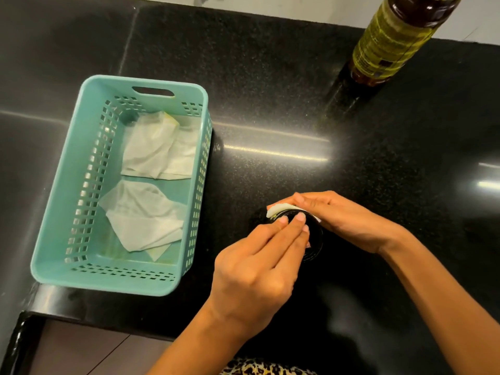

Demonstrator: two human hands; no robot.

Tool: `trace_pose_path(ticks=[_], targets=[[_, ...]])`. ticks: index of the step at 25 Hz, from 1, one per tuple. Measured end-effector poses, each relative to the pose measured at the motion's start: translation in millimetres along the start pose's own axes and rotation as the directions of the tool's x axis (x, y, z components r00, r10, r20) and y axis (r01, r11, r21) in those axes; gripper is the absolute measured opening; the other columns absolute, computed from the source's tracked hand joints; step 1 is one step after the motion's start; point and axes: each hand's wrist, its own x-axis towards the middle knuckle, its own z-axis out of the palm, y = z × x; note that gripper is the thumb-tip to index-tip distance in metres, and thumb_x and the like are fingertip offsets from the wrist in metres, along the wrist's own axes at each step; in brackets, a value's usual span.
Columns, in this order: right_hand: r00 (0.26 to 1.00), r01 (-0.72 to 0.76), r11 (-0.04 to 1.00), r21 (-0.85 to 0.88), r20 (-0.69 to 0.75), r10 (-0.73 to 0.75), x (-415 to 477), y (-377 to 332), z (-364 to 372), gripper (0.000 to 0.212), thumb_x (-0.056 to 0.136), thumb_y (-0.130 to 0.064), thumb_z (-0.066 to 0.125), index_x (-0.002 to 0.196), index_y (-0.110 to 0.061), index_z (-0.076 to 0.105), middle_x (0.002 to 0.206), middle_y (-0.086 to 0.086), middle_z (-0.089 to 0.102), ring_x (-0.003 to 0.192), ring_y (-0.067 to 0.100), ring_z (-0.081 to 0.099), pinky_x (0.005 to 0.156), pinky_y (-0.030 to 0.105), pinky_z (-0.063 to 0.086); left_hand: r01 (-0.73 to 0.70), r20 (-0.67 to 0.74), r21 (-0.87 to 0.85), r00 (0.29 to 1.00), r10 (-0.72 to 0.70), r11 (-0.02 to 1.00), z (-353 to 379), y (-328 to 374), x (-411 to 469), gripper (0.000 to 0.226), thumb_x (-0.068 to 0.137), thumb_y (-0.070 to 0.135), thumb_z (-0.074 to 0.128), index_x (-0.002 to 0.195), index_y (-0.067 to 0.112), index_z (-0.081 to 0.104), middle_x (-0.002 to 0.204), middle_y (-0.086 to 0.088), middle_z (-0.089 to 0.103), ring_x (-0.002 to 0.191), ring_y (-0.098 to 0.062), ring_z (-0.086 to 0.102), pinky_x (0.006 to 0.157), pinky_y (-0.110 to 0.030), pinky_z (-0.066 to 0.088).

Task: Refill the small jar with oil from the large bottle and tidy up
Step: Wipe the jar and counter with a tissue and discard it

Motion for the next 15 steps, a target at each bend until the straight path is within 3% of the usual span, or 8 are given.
trace_pose_path(ticks=[2, 5, 7, 9, 11, 13, 15], targets=[[0.997, 0.02, 0.999, -0.041, 0.072, -0.017, 2, -10, -2, 0.043, 0.09, -0.031, 0.04, 0.113, -0.005, 0.065, 0.104, -0.001, 0.07, 0.087, 0.0, 0.064, 0.066, 0.008, 0.044, -0.003, -0.001, 0.01, 1.0, 0.003, 1.0, 0, 1, 2, 0.014, 0.087, 0.006, 0.061, 0.086, 0.005, 0.075, 0.099, -0.006, 0.072, 0.083, -0.018, 0.069, 0.078, -0.027, 0.055], [0.988, 0.096, 0.99, 0.1, 0.108, -0.107, -1, -20, -4, 0.034, 0.089, -0.017, 0.046, 0.111, 0.002, 0.063, 0.112, 0.013, 0.065, 0.093, 0.007, 0.064, 0.07, 0.012, 0.047, -0.001, -0.007, 0.014, 1.0, 0.001, 1.0, 0, 2, 1, 0.014, 0.086, 0.005, 0.062, 0.083, 0.005, 0.076, 0.095, -0.005, 0.073, 0.085, -0.016, 0.069, 0.077, -0.026, 0.054], [0.988, 0.059, 0.995, 0.083, 0.138, -0.07, 9, -20, -7, 0.031, 0.09, -0.018, 0.05, 0.108, 0.003, 0.066, 0.114, 0.021, 0.064, 0.104, 0.024, 0.063, 0.088, 0.026, 0.051, -0.001, -0.022, 0.019, 1.0, 0.002, 1.0, 2, 4, -1, 0.014, 0.086, 0.005, 0.062, 0.083, 0.005, 0.076, 0.095, -0.006, 0.073, 0.085, -0.017, 0.07, 0.076, -0.026, 0.055], [0.971, -0.049, 0.995, -0.083, 0.231, 0.067, 28, -22, -11, 0.035, 0.087, -0.028, 0.054, 0.105, -0.001, 0.068, 0.117, 0.03, 0.059, 0.116, 0.046, 0.049, 0.101, 0.05, 0.038, -0.01, -0.014, 0.04, 1.0, 0.01, 0.999, 4, 6, -2, 0.014, 0.085, 0.003, 0.062, 0.085, 0.005, 0.075, 0.096, -0.007, 0.073, 0.089, -0.017, 0.07, 0.076, -0.027, 0.055], [0.929, -0.066, 0.968, -0.241, 0.338, 0.147, 41, -33, -15, 0.034, 0.086, -0.031, 0.056, 0.104, -0.006, 0.069, 0.119, 0.03, 0.058, 0.118, 0.051, 0.044, 0.105, 0.061, 0.028, -0.021, 0.0, 0.072, 1.0, 0.021, 0.997, 5, 8, -4, 0.015, 0.085, 0.002, 0.06, 0.087, 0.004, 0.074, 0.097, -0.008, 0.072, 0.091, -0.017, 0.069, 0.077, -0.026, 0.055], [0.895, -0.01, 0.973, -0.232, 0.432, 0.112, 43, -44, -24, 0.029, 0.089, -0.021, 0.051, 0.106, -0.006, 0.068, 0.119, 0.022, 0.061, 0.12, 0.044, 0.048, 0.108, 0.052, 0.029, -0.026, -0.002, 0.096, 1.0, 0.027, 0.995, 6, 10, -5, 0.017, 0.087, 0.002, 0.058, 0.087, 0.005, 0.074, 0.097, -0.008, 0.072, 0.091, -0.016, 0.069, 0.077, -0.025, 0.055], [0.899, 0.001, 0.99, -0.138, 0.433, 0.06, 35, -42, -27, 0.03, 0.091, -0.015, 0.047, 0.111, -0.004, 0.065, 0.12, 0.018, 0.062, 0.12, 0.036, 0.05, 0.104, 0.038, 0.036, -0.024, -0.009, 0.102, 1.0, 0.025, 0.994, 6, 10, -5, 0.018, 0.087, 0.002, 0.057, 0.087, 0.005, 0.075, 0.096, -0.008, 0.073, 0.089, -0.016, 0.07, 0.075, -0.025, 0.055]])
